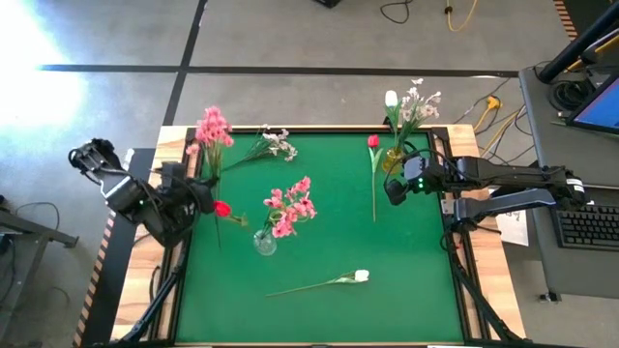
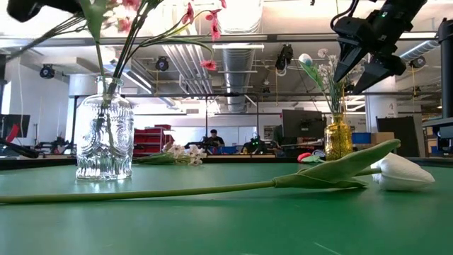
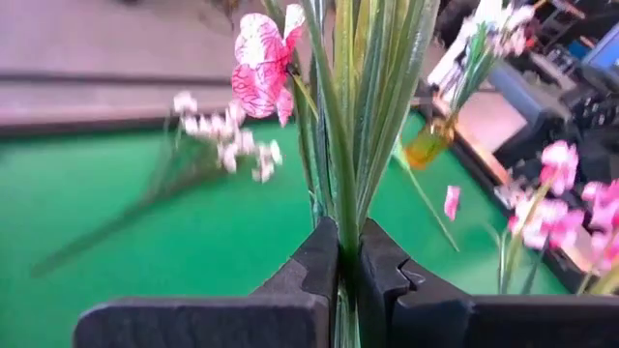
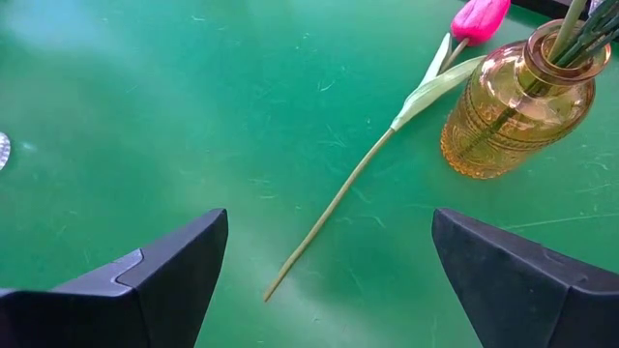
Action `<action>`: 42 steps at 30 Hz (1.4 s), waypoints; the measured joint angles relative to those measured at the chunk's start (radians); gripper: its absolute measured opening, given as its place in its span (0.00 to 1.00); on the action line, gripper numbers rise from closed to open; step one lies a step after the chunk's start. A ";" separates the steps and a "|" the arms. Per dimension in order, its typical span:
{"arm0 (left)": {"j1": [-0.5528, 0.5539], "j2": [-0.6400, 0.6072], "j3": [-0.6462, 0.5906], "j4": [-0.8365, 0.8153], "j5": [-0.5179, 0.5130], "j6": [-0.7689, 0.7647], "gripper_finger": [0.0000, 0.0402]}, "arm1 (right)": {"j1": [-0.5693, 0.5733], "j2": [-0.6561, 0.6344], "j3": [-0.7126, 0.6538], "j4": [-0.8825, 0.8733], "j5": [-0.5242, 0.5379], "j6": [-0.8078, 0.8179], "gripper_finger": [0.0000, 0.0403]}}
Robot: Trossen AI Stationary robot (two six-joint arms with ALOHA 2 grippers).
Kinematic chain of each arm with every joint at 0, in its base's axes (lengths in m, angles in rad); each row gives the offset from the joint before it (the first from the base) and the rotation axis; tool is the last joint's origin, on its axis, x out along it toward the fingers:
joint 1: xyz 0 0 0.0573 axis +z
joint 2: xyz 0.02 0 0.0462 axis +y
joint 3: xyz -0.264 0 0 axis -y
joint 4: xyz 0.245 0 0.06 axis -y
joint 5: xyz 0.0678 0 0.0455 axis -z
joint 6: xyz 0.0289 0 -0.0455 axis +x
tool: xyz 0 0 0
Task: Sort flowers into vase by color
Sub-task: Put the pink flowers into the transparent vase
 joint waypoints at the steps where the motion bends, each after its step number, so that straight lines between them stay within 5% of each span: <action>1: 0.014 0.000 0.018 0.000 -0.023 0.039 0.00 | 0.000 0.000 0.000 0.000 0.000 0.000 0.89; 10: 0.058 0.002 0.214 0.049 -0.292 0.551 0.00 | 0.000 0.000 0.000 0.000 0.000 0.000 0.89; 17: 0.058 0.008 0.364 0.148 -0.325 0.850 0.00 | 0.000 0.000 0.000 0.000 0.000 0.011 0.89; 26: 0.058 0.046 0.419 0.601 -0.257 1.429 0.00 | 0.000 0.000 0.000 0.001 0.000 0.021 0.89; 31: 0.079 0.035 0.428 0.849 -0.136 1.718 0.00 | 0.000 0.000 0.000 0.002 0.000 0.021 0.89; 35: 0.114 0.029 0.428 0.902 -0.072 1.820 0.00 | 0.000 0.000 0.000 0.006 0.000 0.028 0.89; 42: 0.269 0.043 0.427 0.981 0.190 1.899 0.00 | 0.000 0.000 0.000 0.009 0.000 0.038 0.89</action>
